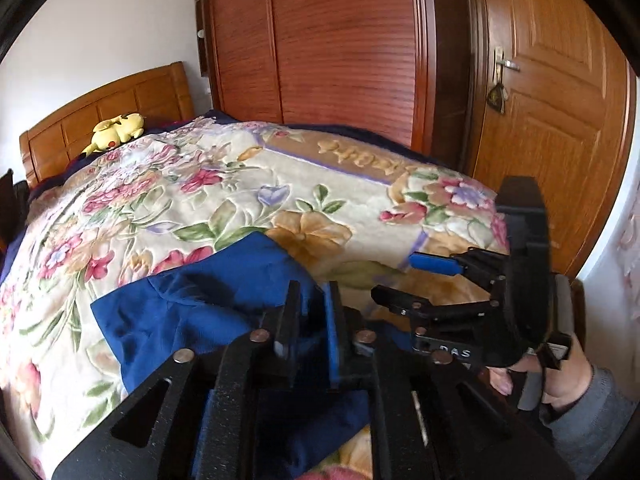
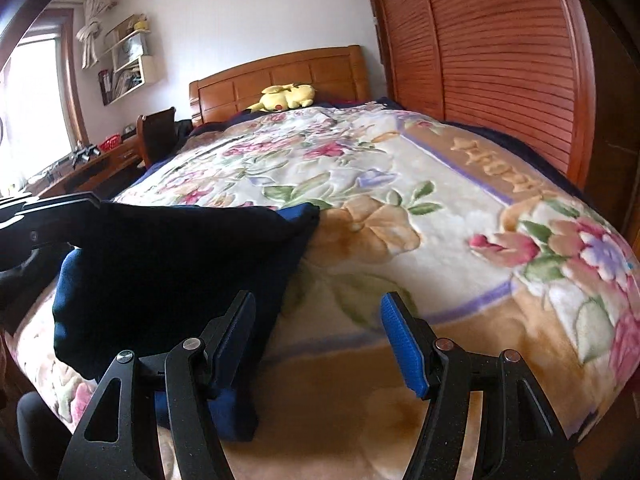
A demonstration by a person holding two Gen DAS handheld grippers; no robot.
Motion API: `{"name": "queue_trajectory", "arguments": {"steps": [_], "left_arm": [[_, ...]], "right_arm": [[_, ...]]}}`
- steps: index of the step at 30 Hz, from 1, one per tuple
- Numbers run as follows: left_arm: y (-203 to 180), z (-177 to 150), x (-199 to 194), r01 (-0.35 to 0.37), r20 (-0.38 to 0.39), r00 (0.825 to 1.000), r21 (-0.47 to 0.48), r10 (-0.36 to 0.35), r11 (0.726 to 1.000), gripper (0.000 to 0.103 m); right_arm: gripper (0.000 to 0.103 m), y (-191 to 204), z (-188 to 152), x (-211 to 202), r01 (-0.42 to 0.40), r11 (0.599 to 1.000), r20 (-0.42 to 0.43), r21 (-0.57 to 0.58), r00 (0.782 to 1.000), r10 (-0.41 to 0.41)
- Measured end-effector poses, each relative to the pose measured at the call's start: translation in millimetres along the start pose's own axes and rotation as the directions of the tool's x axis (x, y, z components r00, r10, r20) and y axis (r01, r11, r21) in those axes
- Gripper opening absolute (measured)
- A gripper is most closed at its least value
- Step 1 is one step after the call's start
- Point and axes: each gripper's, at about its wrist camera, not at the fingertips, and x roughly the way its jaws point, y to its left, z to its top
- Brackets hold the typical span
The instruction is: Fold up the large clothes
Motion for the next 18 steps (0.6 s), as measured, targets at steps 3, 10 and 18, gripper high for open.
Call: {"name": "queue_trajectory", "arguments": {"steps": [3,10,18], "left_arm": [[18,-9,-28,-0.02,0.059,0.998,-0.022,0.021,1.0,0.047],[74,-32,-70,-0.137,0.141,0.979,-0.092,0.149,0.986,0.079],[132,-81,-63,-0.206,0.128,0.964,-0.192,0.233,0.96,0.079]], "right_arm": [[0.067,8,7,4,0.001,0.999,0.021,-0.041,1.0,-0.001],[0.067,28,25,-6,0.008,0.995,0.073,-0.095,0.997,-0.001],[0.067,72,74,-19,-0.034,0.98,0.07,-0.197,0.996,0.049]]}}
